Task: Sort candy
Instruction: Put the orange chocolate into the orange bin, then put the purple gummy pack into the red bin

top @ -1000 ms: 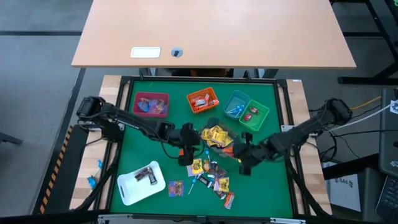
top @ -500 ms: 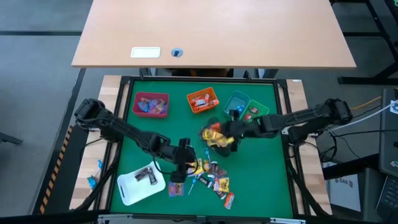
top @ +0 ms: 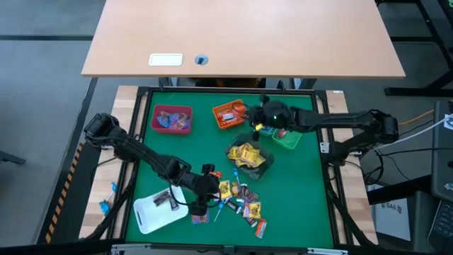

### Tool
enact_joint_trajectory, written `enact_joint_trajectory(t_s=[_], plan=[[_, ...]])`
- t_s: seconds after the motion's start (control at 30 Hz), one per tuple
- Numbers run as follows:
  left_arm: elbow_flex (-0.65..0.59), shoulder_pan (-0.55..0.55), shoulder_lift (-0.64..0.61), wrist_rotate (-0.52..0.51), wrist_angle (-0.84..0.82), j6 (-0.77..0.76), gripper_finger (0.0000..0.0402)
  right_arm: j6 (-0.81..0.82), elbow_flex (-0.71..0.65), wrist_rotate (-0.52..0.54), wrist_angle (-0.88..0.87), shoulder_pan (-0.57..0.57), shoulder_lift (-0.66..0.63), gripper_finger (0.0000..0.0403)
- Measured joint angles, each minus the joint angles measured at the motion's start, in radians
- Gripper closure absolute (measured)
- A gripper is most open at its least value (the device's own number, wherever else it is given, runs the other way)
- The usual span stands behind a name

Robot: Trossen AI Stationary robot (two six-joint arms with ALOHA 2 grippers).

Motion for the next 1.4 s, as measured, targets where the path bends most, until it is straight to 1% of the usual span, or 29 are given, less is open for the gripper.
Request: enact_joint_trajectory(t_s=[0.2,0.4,0.6,0.67,0.77,0.83,1.03,1.1,1.2,1.33,1.4], plan=[[0.0,0.0,0.0,-0.081,0.0,0.007,0.03,0.0,0.0,-0.086,0.105,-0.095,0.067,0.0336],[0.0,-0.001,0.0,-0.082,-0.001,0.006,0.03,0.0,0.0,-0.09,0.141,-0.136,0.145,0.0336],[0.0,-0.017,0.0,-0.081,-0.001,-0.053,0.03,0.0,0.0,-0.081,0.136,-0.133,0.181,0.0331],[0.0,-0.026,0.0,-0.075,-0.001,-0.053,0.03,0.0,0.0,-0.082,0.138,-0.133,0.181,0.0318],[0.0,-0.04,0.0,-0.074,-0.002,-0.069,0.03,0.0,0.0,-0.082,0.138,-0.133,0.181,0.0288],[0.0,-0.047,0.0,-0.071,-0.004,-0.104,0.03,0.0,0.0,-0.08,0.138,-0.133,0.181,0.0262],[0.0,-0.047,0.0,-0.016,-0.032,-0.225,0.0298,0.0,0.0,-0.08,0.137,-0.133,0.181,0.019],[-0.001,-0.047,0.0,0.001,-0.045,-0.265,0.029,0.0,0.0,-0.08,0.134,-0.133,0.181,0.0173],[-0.001,-0.047,0.0,0.028,-0.059,-0.321,0.0267,0.0,0.0,-0.08,0.128,-0.133,0.181,0.0155],[-0.001,-0.053,0.0,0.058,-0.061,-0.342,0.0234,0.0,0.0,-0.08,0.128,-0.133,0.181,0.0144],[-0.001,-0.065,0.007,0.058,-0.059,-0.342,0.0222,0.0,0.0,-0.079,0.122,-0.133,0.181,0.0142]])
